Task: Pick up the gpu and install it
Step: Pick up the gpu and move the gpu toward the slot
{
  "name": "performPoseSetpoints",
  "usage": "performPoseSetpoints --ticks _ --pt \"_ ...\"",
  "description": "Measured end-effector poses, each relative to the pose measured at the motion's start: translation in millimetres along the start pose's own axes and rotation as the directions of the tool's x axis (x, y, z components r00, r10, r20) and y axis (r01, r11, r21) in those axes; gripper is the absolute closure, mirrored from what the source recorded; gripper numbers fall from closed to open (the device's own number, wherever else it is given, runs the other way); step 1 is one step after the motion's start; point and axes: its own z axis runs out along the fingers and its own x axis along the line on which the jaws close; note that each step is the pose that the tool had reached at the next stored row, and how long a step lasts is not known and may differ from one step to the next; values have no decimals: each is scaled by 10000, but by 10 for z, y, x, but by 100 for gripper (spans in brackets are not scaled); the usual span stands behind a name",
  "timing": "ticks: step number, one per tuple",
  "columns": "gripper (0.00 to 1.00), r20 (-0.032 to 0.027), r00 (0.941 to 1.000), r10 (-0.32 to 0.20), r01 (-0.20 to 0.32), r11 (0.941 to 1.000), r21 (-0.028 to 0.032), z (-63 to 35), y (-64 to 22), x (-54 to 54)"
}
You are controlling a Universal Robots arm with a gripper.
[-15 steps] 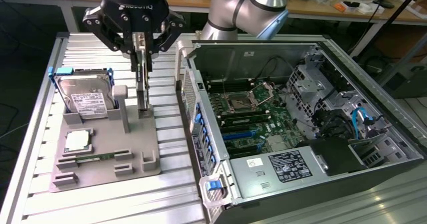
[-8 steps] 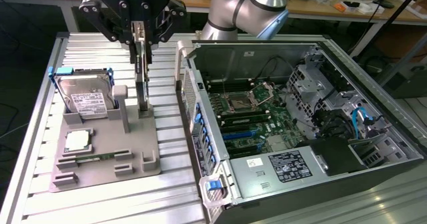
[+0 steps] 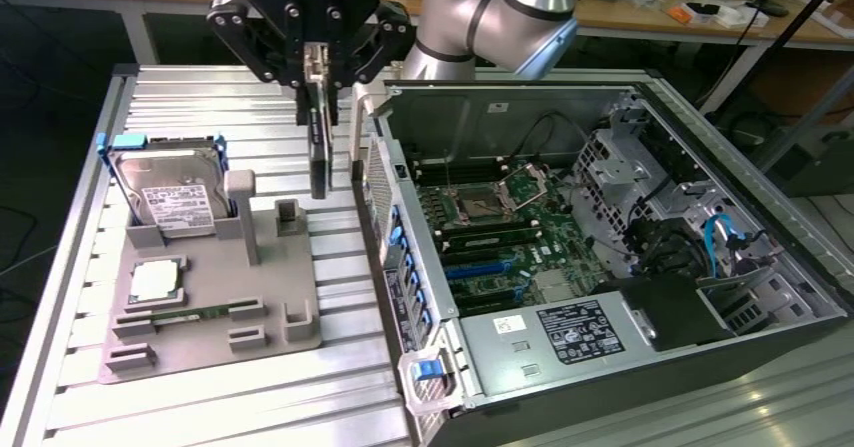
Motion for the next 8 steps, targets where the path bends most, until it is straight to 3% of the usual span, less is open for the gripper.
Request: performPoseSetpoints --ticks 8 --pt "73 -10 10000 -9 9 10000 0 5 13 -262"
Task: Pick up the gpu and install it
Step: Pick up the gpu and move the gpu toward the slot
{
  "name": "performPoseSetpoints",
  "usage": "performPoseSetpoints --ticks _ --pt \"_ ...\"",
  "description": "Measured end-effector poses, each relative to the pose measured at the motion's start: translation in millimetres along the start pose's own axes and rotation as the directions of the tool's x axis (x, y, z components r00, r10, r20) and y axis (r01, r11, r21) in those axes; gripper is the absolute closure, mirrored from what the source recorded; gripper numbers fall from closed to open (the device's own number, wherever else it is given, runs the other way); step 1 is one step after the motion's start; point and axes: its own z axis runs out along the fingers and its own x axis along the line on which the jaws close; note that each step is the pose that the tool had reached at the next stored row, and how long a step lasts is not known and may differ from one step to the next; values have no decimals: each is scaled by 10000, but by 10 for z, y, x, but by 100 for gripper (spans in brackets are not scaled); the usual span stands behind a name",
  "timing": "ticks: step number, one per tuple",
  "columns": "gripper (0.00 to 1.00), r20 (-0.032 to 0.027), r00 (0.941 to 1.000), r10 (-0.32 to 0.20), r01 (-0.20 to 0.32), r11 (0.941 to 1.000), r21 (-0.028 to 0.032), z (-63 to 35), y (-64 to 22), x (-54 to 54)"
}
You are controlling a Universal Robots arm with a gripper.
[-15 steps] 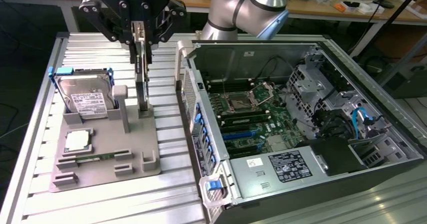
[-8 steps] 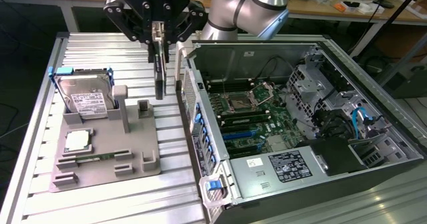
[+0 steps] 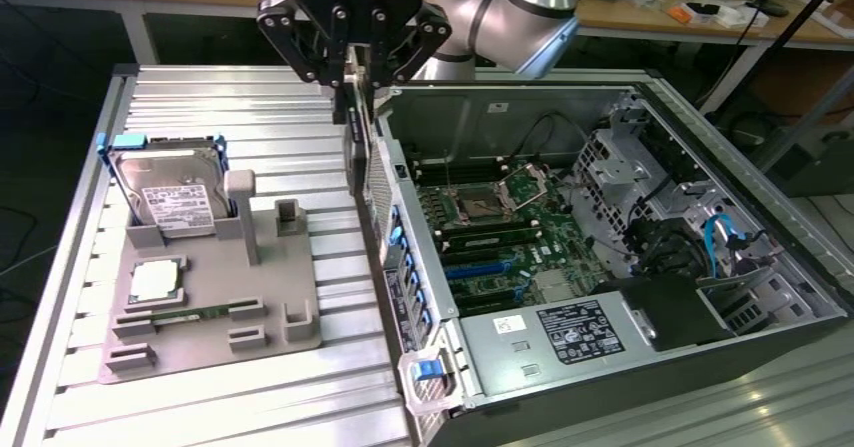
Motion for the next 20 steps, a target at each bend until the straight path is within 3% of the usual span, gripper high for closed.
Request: performPoseSetpoints --ticks 20 --pt "73 -14 10000 -17 17 10000 -1 12 30 -617"
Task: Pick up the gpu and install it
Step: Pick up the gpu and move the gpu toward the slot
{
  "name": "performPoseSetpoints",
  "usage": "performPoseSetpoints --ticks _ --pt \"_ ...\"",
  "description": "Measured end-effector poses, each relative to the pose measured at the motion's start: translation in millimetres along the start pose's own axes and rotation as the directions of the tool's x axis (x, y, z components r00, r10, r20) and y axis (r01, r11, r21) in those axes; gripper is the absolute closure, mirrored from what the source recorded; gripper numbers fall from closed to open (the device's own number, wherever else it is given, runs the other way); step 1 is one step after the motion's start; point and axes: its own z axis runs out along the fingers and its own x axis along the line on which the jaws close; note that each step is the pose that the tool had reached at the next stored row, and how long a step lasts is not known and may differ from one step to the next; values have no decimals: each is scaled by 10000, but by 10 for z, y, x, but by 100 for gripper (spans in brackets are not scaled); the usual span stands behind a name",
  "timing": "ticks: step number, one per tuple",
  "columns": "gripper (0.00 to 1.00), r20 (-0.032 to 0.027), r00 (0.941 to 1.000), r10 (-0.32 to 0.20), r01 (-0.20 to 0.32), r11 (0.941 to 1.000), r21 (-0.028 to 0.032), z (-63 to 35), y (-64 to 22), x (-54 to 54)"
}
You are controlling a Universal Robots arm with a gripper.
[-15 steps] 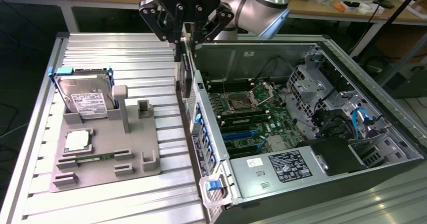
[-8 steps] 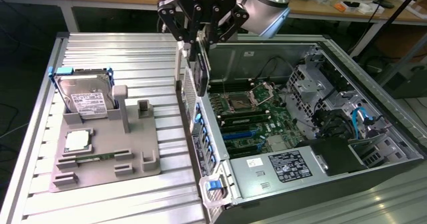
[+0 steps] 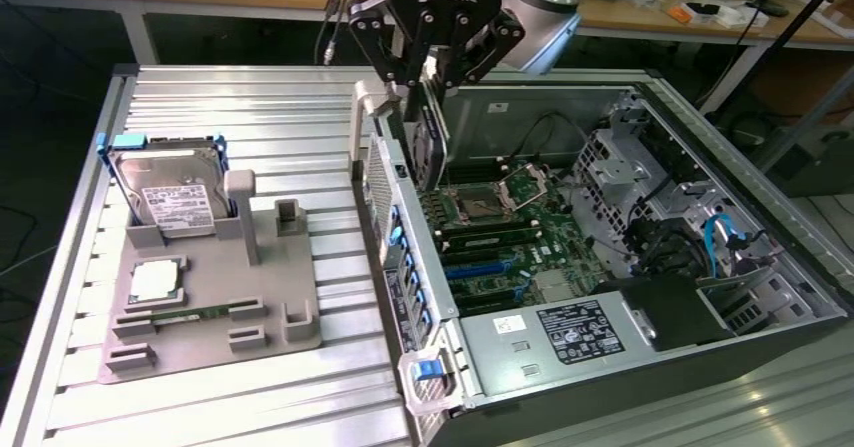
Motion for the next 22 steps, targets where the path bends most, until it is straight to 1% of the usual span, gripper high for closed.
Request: performPoseSetpoints --ticks 22 --pt "73 -21 10000 -21 21 10000 1 11 33 -699"
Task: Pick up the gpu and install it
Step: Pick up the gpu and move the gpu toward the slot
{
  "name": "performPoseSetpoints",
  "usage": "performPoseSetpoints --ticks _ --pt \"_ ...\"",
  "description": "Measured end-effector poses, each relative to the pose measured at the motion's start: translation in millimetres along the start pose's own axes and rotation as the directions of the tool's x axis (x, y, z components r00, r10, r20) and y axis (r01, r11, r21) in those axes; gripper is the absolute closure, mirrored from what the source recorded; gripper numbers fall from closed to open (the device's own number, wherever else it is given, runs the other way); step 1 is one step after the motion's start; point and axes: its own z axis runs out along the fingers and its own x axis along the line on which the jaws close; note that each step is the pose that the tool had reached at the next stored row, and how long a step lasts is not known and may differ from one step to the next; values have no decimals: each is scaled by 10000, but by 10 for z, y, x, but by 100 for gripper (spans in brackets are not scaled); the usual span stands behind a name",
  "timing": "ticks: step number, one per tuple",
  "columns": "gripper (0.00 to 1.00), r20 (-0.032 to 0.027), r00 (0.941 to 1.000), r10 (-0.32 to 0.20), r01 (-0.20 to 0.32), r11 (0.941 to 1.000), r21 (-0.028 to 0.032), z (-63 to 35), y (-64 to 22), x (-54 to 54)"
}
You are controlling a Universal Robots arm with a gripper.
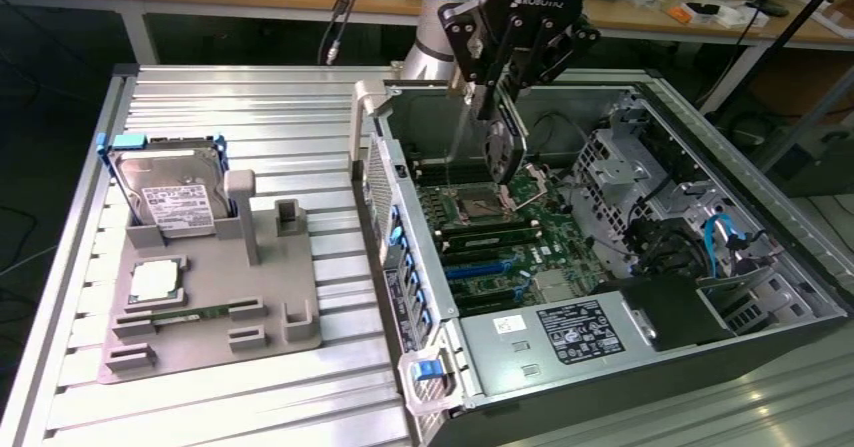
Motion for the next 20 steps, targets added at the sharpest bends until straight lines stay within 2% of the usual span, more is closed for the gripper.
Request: performPoseSetpoints --ticks 20 --pt "73 -16 10000 -22 22 10000 0 10 29 -652"
